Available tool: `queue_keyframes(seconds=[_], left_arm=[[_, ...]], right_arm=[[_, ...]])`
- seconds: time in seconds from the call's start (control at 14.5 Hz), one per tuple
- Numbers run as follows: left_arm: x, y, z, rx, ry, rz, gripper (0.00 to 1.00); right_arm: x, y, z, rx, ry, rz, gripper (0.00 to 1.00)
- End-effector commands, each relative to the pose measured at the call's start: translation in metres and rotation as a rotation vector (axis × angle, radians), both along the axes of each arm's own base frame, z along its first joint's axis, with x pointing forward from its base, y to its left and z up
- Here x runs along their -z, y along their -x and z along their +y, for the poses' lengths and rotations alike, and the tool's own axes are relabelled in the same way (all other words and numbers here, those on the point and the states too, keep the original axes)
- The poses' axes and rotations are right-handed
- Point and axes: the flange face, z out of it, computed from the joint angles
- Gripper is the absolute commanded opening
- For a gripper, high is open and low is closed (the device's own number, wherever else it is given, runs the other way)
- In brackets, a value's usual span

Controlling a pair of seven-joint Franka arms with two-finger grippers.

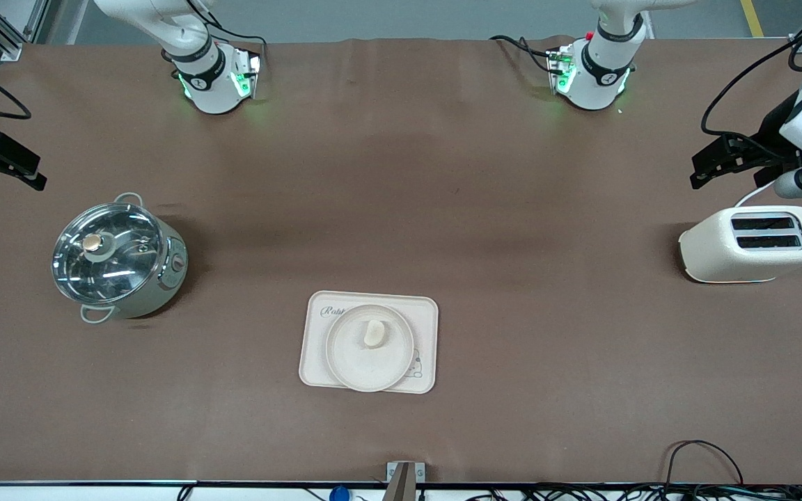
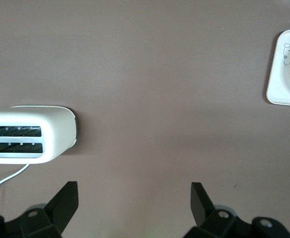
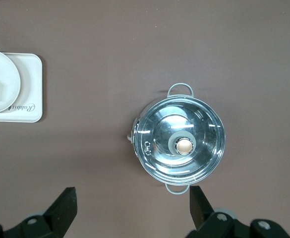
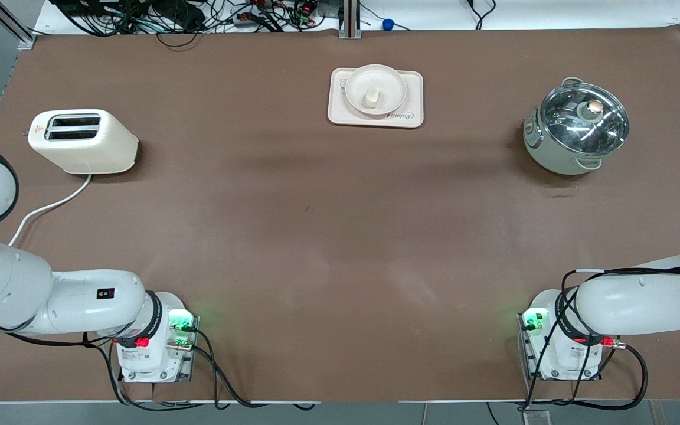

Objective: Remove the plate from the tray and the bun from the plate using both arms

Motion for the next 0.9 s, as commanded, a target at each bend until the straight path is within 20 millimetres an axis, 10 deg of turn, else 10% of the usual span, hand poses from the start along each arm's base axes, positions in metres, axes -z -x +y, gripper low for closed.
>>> queue_keyframes(seconds=[0.0,0.83], left_arm=[[-0.004,0.0,0.0,0.007,0.007,0.001,1.0],[0.037,-0.027,-0.028,0.05,-0.025,0.012,1.0]], right_arm=[[0.001,0.003,-0.001,-0.004,0.007,-0.003,1.0],[0.014,0.0,0.021,-0.037,-0.021,0.029,1.0]])
